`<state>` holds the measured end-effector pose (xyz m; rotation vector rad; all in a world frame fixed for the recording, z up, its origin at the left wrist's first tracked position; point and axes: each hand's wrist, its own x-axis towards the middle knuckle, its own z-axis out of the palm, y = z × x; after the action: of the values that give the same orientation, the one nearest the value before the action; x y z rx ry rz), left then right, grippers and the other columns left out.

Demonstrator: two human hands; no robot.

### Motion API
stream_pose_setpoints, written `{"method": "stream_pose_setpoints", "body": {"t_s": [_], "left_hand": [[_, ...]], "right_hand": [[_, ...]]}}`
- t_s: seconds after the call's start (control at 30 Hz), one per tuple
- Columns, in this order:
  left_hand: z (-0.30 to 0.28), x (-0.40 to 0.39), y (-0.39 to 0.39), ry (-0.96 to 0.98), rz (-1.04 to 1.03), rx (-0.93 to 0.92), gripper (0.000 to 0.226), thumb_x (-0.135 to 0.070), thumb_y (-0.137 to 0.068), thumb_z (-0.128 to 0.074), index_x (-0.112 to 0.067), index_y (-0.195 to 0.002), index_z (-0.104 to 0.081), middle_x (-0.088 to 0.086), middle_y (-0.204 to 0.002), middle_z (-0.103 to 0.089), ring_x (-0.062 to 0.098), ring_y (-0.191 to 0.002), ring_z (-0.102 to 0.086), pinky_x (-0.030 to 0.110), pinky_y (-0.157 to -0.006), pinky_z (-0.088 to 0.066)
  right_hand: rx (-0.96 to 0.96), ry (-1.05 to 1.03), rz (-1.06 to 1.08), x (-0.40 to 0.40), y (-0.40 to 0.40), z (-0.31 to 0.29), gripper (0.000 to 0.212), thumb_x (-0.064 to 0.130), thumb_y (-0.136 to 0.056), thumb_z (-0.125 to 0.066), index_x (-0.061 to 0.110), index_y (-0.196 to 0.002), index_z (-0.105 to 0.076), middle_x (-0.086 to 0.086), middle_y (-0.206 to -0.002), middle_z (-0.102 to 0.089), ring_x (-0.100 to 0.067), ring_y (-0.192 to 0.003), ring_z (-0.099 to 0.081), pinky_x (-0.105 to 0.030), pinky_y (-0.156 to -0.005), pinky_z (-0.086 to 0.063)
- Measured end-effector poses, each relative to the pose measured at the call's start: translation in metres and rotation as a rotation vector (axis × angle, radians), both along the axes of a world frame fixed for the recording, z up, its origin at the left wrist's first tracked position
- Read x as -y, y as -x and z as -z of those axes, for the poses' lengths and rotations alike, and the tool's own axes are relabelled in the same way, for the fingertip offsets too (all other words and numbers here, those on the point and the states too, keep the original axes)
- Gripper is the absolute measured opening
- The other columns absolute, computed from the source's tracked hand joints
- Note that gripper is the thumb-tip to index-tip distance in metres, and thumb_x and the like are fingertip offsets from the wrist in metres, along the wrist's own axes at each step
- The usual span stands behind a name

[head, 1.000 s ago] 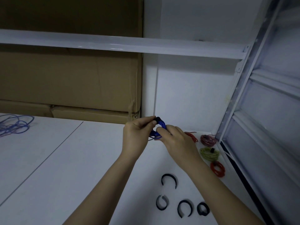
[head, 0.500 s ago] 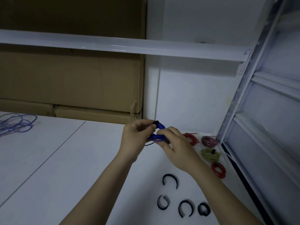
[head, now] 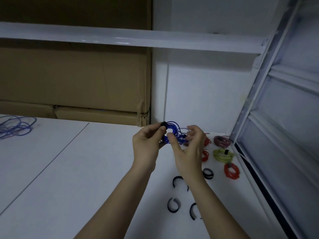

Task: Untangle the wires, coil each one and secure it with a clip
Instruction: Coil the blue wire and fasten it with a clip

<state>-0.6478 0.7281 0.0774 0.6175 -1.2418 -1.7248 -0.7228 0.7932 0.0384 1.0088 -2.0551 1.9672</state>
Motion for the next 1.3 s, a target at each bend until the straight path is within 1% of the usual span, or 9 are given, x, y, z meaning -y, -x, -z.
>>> {"method": "stream_pose_setpoints", "body": {"t_s": [0.13,0.27,0.37,0.47,0.67,0.9,1.07,1.17,1.3], "left_hand": [[0.007,0.002,0.002,-0.002,-0.017,0.028,0.018,0.000,-0.087,-0.065,-0.016,-0.081,-0.070,-0.007,-0.065,-0.071,0.005,-0.062,-0.066,0.023,-0.063,-0.058],[0.019,0.005,0.004,-0.002,-0.024,0.069,0.013,0.000,-0.087,-0.065,-0.011,-0.086,-0.072,-0.001,-0.070,-0.071,0.008,-0.063,-0.066,0.024,-0.062,-0.056],[0.022,0.004,0.004,0.021,0.010,0.094,0.010,-0.001,-0.089,-0.062,-0.006,-0.094,-0.069,0.000,-0.078,-0.072,0.010,-0.067,-0.068,0.023,-0.061,-0.056],[0.023,0.003,0.003,0.057,0.071,0.177,0.010,0.000,-0.090,-0.060,-0.008,-0.092,-0.064,0.004,-0.089,-0.069,0.010,-0.072,-0.069,0.023,-0.059,-0.056],[0.024,0.012,-0.009,0.259,0.218,0.307,0.021,-0.002,-0.088,-0.065,-0.021,-0.089,-0.073,-0.003,-0.082,-0.073,0.013,-0.078,-0.068,0.036,-0.081,-0.056],[0.018,0.019,-0.018,0.881,0.246,0.673,0.020,-0.008,-0.090,-0.060,-0.014,-0.102,-0.076,0.002,-0.085,-0.074,0.014,-0.079,-0.065,0.021,-0.070,-0.047],[0.024,0.017,-0.015,0.666,0.171,0.492,0.018,-0.007,-0.093,-0.058,-0.009,-0.094,-0.075,0.006,-0.078,-0.072,0.018,-0.074,-0.069,0.035,-0.080,-0.057],[0.027,0.011,-0.011,0.509,0.112,0.390,0.020,-0.005,-0.093,-0.057,-0.012,-0.091,-0.076,0.005,-0.075,-0.072,0.019,-0.072,-0.068,0.029,-0.074,-0.059],[0.031,0.007,-0.006,0.389,0.064,0.298,0.045,-0.003,-0.094,-0.056,-0.040,-0.074,-0.070,-0.004,-0.070,-0.072,0.015,-0.071,-0.069,0.028,-0.073,-0.058]], "right_hand": [[0.397,-0.068,-0.215,0.000,0.003,0.004,0.071,0.050,-0.078,-0.068,0.027,-0.138,-0.037,0.011,-0.123,-0.051,-0.004,-0.109,-0.053,-0.024,-0.090,-0.048],[0.306,-0.080,-0.300,0.001,-0.001,0.008,0.020,0.031,-0.096,-0.052,0.022,-0.111,-0.061,0.006,-0.091,-0.068,0.000,-0.082,-0.064,-0.028,-0.078,-0.055],[0.310,-0.137,-0.278,0.002,-0.006,0.006,0.020,0.027,-0.102,-0.041,0.017,-0.109,-0.057,0.005,-0.083,-0.063,0.002,-0.064,-0.058,-0.017,-0.065,-0.050],[0.177,-0.271,-0.168,0.001,-0.006,0.004,0.021,0.022,-0.104,-0.033,0.015,-0.102,-0.052,0.005,-0.083,-0.058,-0.001,-0.066,-0.053,-0.007,-0.056,-0.038],[-0.310,-0.688,-0.151,-0.013,0.012,-0.006,0.015,0.010,-0.101,-0.036,0.010,-0.109,-0.048,0.009,-0.081,-0.045,-0.014,-0.067,-0.043,-0.019,-0.047,-0.025],[-0.773,-1.135,-0.299,-0.022,0.020,-0.038,0.030,-0.008,-0.087,-0.040,0.010,-0.111,-0.045,-0.005,-0.096,-0.047,-0.016,-0.084,-0.036,-0.029,-0.058,-0.027],[-0.246,-0.658,-0.350,-0.024,0.030,-0.029,0.020,0.023,-0.099,-0.049,0.022,-0.120,-0.050,0.000,-0.076,-0.057,-0.014,-0.071,-0.053,-0.021,-0.065,-0.041],[0.017,-0.281,-0.256,-0.026,0.025,-0.015,0.034,0.021,-0.089,-0.066,0.019,-0.122,-0.057,-0.013,-0.087,-0.066,-0.021,-0.081,-0.062,-0.021,-0.068,-0.047],[0.293,-0.009,-0.241,-0.024,0.013,-0.002,0.048,0.013,-0.081,-0.075,0.027,-0.122,-0.055,0.003,-0.107,-0.065,-0.005,-0.089,-0.064,-0.014,-0.074,-0.050]]}}
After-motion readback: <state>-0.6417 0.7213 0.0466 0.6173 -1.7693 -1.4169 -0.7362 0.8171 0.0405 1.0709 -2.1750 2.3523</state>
